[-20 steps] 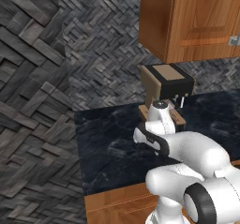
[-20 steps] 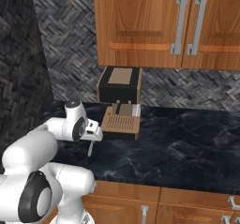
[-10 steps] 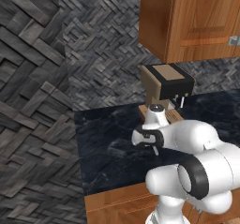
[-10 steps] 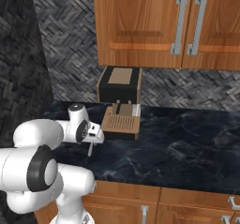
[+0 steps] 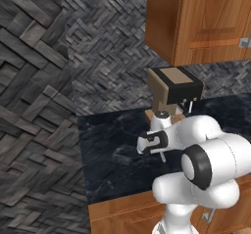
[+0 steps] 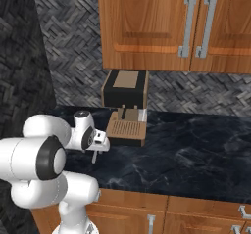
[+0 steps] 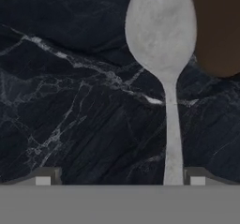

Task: Take the fork and place it on the left side of the plate. Then take the spoon and place it on the right side of the plate. Make sure they're directly next to the plate.

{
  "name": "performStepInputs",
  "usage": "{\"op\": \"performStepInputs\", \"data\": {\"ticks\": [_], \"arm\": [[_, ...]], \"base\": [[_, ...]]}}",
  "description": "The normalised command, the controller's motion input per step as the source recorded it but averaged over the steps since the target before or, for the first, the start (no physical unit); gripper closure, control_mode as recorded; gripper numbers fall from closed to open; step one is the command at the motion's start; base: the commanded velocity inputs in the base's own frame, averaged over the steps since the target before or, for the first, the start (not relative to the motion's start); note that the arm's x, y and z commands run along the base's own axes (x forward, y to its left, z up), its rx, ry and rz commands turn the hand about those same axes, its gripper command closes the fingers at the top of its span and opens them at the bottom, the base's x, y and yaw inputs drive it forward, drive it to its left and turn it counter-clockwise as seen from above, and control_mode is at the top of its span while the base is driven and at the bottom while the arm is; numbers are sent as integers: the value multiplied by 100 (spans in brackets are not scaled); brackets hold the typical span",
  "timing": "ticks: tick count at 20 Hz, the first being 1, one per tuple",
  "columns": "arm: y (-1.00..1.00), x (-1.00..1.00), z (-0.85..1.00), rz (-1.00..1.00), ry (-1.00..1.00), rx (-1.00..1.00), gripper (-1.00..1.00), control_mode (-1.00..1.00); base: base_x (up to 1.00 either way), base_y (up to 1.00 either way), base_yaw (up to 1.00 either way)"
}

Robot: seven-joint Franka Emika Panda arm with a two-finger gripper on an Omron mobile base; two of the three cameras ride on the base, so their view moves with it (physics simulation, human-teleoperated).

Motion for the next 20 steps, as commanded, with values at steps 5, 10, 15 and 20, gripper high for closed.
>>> {"op": "performStepInputs", "data": {"ticks": [5,10,15,20], "arm": [[5,0,-45,0,0,-1,100,-100],[21,0,-40,0,0,-1,100,-100],[28,-3,-29,1,0,0,100,-100],[20,-21,-4,2,-7,0,100,-100]], "base": [[0,0,0],[0,0,0],[0,0,0],[0,0,0]]}}
